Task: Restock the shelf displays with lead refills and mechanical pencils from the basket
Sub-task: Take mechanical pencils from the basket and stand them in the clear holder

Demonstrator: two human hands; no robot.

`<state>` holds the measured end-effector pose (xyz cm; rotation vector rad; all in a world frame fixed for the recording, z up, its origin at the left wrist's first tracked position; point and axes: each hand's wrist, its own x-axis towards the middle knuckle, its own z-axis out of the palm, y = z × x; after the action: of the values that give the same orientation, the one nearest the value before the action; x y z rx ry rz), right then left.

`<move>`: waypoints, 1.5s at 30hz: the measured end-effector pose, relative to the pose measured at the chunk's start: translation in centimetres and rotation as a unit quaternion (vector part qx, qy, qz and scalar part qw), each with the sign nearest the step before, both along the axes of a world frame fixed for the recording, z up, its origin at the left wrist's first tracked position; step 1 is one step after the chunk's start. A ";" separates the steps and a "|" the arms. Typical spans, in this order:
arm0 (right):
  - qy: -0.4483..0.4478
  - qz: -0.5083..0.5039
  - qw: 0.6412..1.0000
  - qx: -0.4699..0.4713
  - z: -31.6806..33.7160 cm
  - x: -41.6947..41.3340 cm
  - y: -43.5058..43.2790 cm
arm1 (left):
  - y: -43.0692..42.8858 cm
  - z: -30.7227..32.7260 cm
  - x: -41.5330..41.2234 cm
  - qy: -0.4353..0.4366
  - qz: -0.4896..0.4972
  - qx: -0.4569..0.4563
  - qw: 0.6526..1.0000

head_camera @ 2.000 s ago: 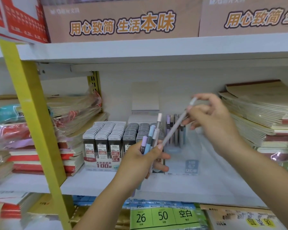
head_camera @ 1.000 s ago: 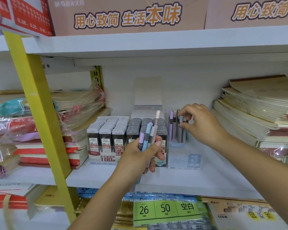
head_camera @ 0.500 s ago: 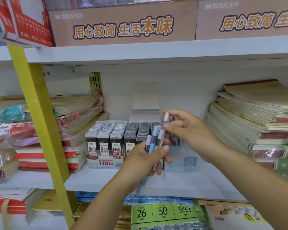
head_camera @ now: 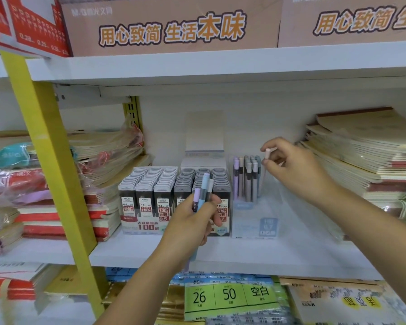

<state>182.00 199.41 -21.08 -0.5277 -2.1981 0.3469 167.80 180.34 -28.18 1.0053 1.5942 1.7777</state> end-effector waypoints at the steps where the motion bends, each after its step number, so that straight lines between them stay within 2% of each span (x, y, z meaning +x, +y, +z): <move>1: -0.014 -0.009 1.000 0.007 -0.2 -0.1 0.1 | -0.1 0.0 0.0 0.003 -0.001 0.000 1.000; 3: -0.018 -0.019 1.000 0.010 -0.4 -0.1 0.0 | -0.2 0.0 0.0 0.011 -0.006 0.000 1.000; 8: 0.065 0.036 0.997 0.002 0.2 -0.1 -1.2 | -0.3 0.0 -0.2 0.034 -0.005 0.004 0.999; 17: -0.077 0.020 0.993 0.082 -1.2 -2.7 -1.9 | -0.5 0.2 -0.2 0.043 -0.009 0.032 0.999; 26: -0.072 -0.001 0.992 0.103 -0.9 -3.4 -1.9 | -0.8 0.2 -0.8 0.039 -0.009 0.034 0.999; 30: -0.038 -0.065 0.981 0.178 -1.4 -3.8 -1.8 | -0.5 0.1 -0.9 0.044 -0.011 0.029 0.999; 32: -0.038 -0.094 0.978 0.181 -1.4 -4.0 -1.7 | -0.4 0.2 -0.9 0.042 -0.019 0.027 0.999; 36: -0.099 -0.115 0.978 0.144 -1.4 -3.9 -1.7 | -0.4 0.5 -0.8 0.016 -0.037 0.033 0.999; 39: -0.035 -0.073 0.992 0.096 -1.1 -2.8 -3.3 | -0.6 0.7 -0.6 -0.001 -0.059 0.039 0.998; 42: 0.018 0.068 0.995 -0.070 -1.0 -1.4 -6.2 | -0.5 0.9 -0.1 -0.009 -0.082 0.041 0.996; 45: 0.009 0.177 0.958 -0.224 -0.8 -0.9 -8.2 | 0.0 1.0 0.6 0.007 -0.105 0.041 0.994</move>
<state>181.13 191.24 -21.89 -0.3606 -2.1950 1.0545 168.38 180.30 -27.21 1.1797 1.3775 1.7060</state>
